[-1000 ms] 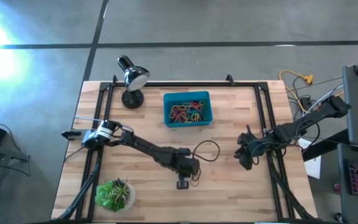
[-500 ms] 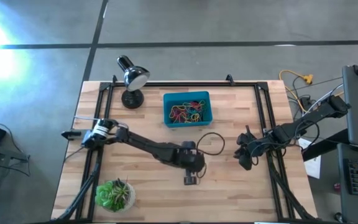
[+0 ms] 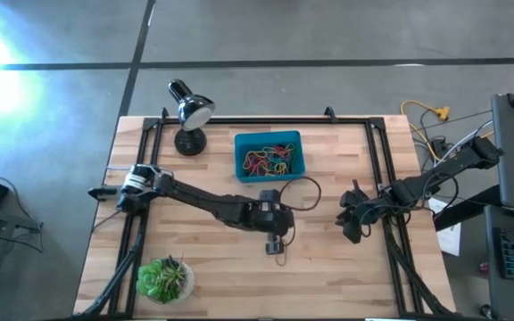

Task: Pick and place rubber bands into bin
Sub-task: Put the purple rubber band into the blue bin

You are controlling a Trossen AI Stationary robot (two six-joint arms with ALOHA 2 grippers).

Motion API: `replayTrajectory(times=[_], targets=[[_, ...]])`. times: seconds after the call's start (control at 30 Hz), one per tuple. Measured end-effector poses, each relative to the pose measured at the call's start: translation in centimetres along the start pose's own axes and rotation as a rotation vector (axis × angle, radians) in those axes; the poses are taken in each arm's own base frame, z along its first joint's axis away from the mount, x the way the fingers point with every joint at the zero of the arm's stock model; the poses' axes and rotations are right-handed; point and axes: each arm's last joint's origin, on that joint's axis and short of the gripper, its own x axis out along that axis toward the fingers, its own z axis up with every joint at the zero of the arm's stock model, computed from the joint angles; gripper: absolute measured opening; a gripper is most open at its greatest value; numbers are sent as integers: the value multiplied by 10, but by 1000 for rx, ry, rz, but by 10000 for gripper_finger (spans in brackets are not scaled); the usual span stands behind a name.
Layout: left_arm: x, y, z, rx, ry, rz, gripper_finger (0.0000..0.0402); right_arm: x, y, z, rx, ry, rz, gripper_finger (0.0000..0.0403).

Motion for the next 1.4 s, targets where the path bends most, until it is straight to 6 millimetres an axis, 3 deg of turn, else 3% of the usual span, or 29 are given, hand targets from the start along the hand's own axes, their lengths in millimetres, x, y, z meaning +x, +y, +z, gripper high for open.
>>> replayTrajectory(times=[0.17,0.3,0.77,1.4], targets=[[22,10,-17,-155,113,36,0,1,-2,-1,-1,0,-9,96],[29,15,-25,-203,201,-20,4,2,-3,-3,0,4,-14,96],[37,23,-29,-283,268,-158,148,12,-7,-8,12,-21,18,96],[56,19,-60,-385,286,-265,205,12,-7,-8,16,-24,23,96]])
